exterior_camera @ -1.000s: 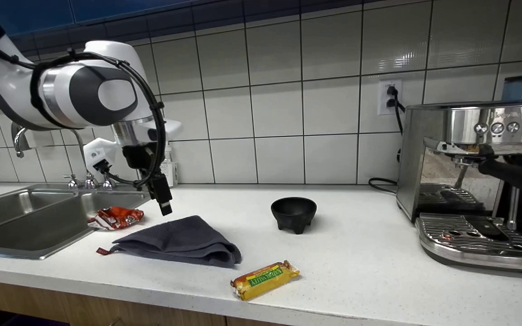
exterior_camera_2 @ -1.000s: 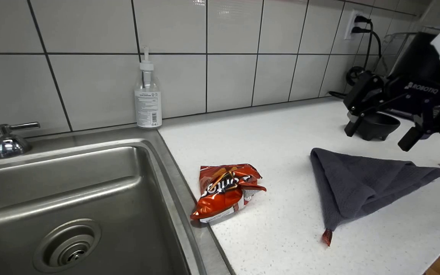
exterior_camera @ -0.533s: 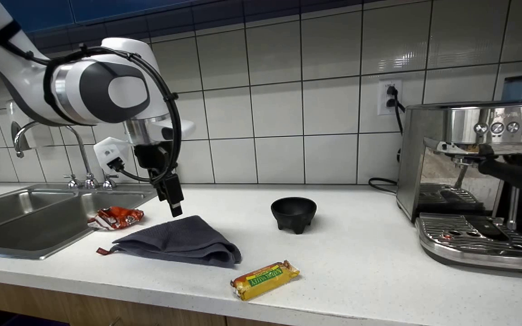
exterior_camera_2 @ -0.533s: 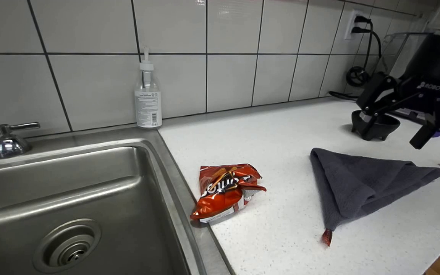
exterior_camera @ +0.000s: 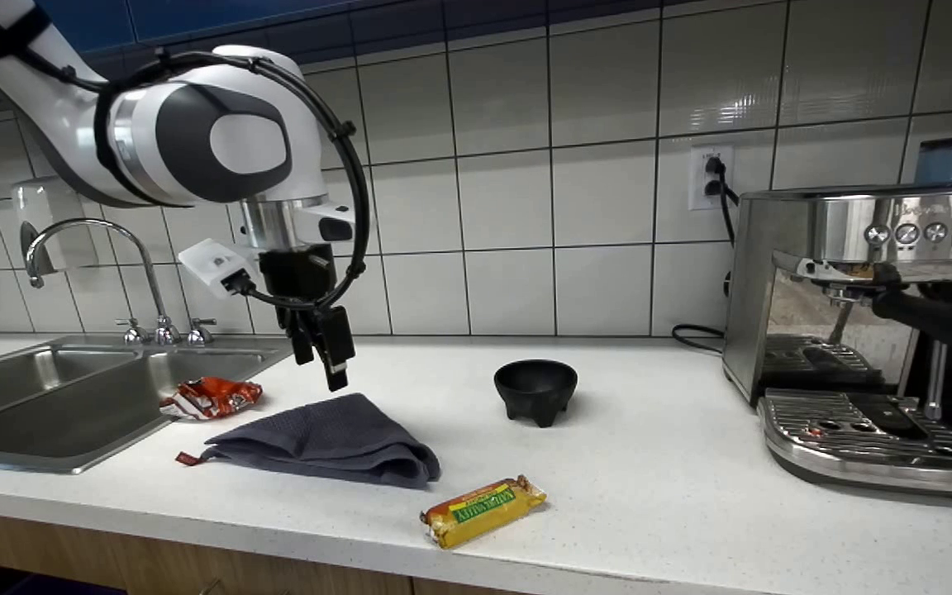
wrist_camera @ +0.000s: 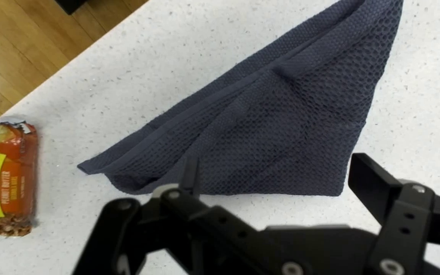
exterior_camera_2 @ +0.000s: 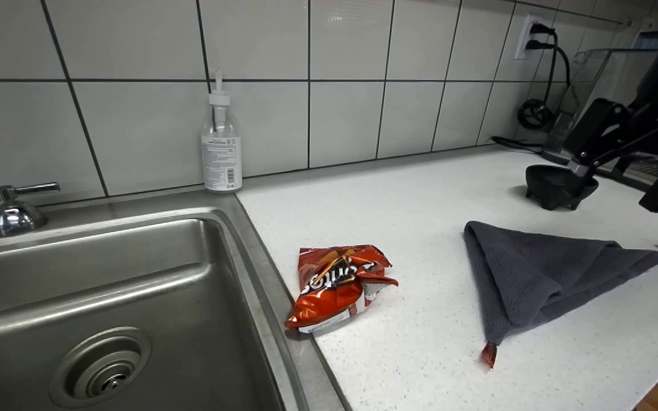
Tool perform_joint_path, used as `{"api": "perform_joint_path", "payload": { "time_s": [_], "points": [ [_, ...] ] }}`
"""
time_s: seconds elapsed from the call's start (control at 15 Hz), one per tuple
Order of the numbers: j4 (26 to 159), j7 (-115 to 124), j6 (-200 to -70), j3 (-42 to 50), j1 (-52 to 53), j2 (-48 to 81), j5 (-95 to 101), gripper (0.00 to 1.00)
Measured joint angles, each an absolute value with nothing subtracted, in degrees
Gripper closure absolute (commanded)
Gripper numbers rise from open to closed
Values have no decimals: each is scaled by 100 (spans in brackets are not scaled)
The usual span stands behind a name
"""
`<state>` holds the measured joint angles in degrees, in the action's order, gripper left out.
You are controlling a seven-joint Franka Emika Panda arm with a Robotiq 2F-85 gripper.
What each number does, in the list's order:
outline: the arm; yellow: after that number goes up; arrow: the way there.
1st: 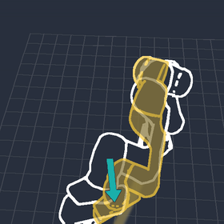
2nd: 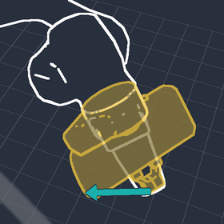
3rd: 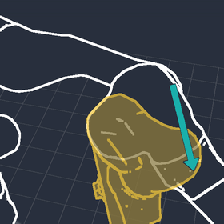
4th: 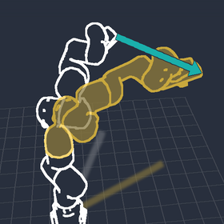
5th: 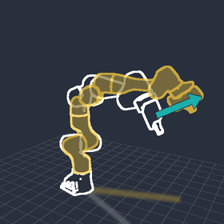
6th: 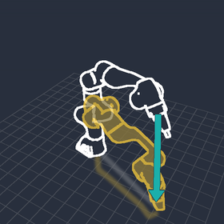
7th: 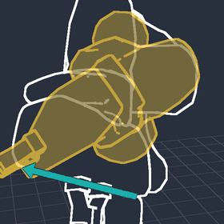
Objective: Fold the grey towel twice
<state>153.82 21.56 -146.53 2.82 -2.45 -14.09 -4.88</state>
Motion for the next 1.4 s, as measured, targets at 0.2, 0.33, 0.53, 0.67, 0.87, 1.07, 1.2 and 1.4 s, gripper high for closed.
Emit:
{"api": "perform_joint_path", "payload": {
  "time_s": [0.2,0.33,0.53,0.67,0.87,1.07,1.2,1.4],
  "points": [
    [15375,1859,-14395,358,-292,-1526,-488,0],
    [15362,1667,-14239,404,-334,-1604,-475,0],
    [15356,1437,-14048,445,-414,-1716,-443,0],
    [15344,1210,-13834,472,-458,-1800,-442,0],
    [15306,872,-13480,555,-490,-1940,-438,0],
    [15266,605,-13188,631,-525,-2084,-430,0],
    [15248,501,-13056,671,-537,-2168,-413,0],
    [15238,383,-12909,693,-550,-2281,-354,0]
  ]
}}
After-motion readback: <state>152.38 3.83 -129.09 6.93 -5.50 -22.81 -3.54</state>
